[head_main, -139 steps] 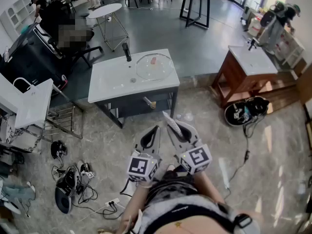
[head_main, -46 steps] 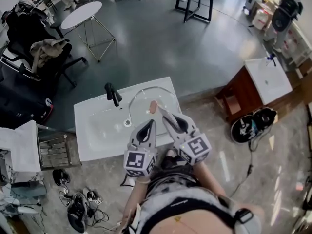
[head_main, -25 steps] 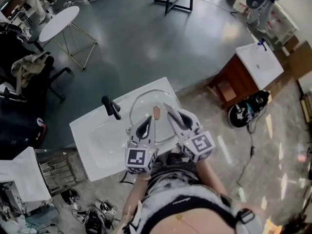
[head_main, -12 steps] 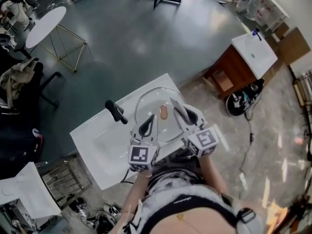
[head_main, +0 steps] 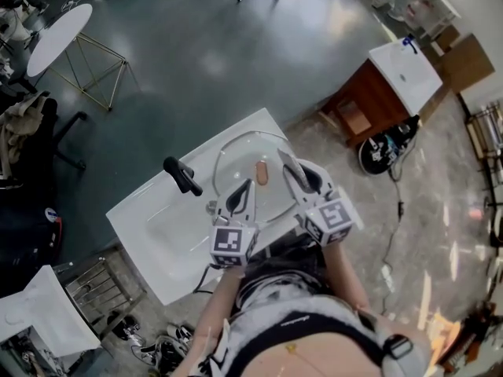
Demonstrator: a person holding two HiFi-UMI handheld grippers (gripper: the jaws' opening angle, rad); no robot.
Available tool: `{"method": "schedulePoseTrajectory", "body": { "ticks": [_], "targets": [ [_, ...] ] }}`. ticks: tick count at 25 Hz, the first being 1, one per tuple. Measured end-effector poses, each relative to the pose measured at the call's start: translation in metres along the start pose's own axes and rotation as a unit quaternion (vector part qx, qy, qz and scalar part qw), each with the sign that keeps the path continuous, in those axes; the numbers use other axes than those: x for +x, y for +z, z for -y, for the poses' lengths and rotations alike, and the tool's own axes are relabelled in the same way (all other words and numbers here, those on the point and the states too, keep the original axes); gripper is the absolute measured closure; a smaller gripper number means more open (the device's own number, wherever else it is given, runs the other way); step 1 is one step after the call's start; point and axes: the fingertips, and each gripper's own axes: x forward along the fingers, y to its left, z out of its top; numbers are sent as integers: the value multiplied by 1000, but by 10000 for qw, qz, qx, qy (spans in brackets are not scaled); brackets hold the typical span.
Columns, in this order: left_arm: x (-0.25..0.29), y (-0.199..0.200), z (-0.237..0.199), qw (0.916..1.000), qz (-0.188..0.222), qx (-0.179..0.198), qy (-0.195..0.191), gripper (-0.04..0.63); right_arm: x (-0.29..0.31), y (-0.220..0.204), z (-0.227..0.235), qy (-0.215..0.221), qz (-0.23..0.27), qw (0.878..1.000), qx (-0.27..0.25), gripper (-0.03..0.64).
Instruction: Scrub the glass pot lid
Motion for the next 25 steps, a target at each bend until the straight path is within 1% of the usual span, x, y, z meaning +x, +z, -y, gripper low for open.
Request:
{"method": "schedulePoseTrajectory", "body": {
  "ticks": [3,6,8,11,17,20,23,25],
  "targets": [
    [4,1,0,9999,-20,-8,160,584,2,2,7,107,-33,9999,24,532],
    [9,3,1,9992,-26,-136,375,584,6,3,13,290,-55,9996,14,532],
    [13,1,1,9987,-63,-156,479,584,10,3,16,427,-78,9991,-5,532],
    [21,-6,2,9981,-190,-159,569,584,14,0,21,561,-111,9984,-33,532],
    [37,-26,1,9961,-445,-242,729,581,20,-17,37,671,-308,9972,-93,532],
    [45,-36,1,9945,-576,-443,761,549,23,-25,43,707,-420,9966,-104,532],
    [52,-49,-2,9922,-765,-513,834,541,26,-36,50,694,-548,9960,-108,532],
    [56,-61,-5,9899,-936,-544,918,518,28,-43,55,682,-619,9957,-105,532]
  ]
}}
